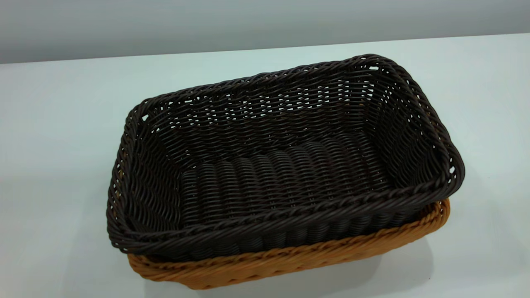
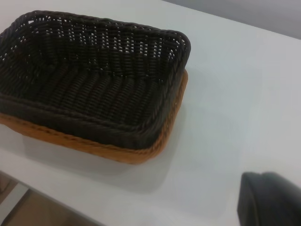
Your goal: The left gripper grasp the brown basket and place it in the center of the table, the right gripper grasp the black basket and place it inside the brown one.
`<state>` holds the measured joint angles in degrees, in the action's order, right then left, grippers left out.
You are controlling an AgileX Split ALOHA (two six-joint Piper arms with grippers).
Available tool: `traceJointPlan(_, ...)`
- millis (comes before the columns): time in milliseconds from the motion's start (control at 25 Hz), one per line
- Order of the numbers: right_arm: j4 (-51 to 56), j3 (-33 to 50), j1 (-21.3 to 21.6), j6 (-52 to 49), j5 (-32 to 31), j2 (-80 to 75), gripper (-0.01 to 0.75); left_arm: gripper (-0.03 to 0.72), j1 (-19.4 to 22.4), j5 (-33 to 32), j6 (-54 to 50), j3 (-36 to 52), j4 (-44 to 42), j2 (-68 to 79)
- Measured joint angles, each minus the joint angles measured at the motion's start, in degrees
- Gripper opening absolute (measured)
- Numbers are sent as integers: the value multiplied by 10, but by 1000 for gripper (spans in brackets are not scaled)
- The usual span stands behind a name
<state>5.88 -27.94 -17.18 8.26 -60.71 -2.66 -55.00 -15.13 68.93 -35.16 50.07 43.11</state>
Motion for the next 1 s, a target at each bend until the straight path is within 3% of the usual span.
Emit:
traceJointPlan(400,0,0,0,0,-1,0,0,-1,0,-21,-48,0,-81,0)
traceJointPlan(560,0,0,0,0,-1,0,0,-1,0,-68,-167,-1,-212,0)
traceJointPlan(840,0,0,0,0,-1,0,0,-1,0,-142,-478,-1,-484,0)
traceJointPlan(1000,0,0,0,0,-1,0,0,-1,0,-189,-587,-1,-564,0)
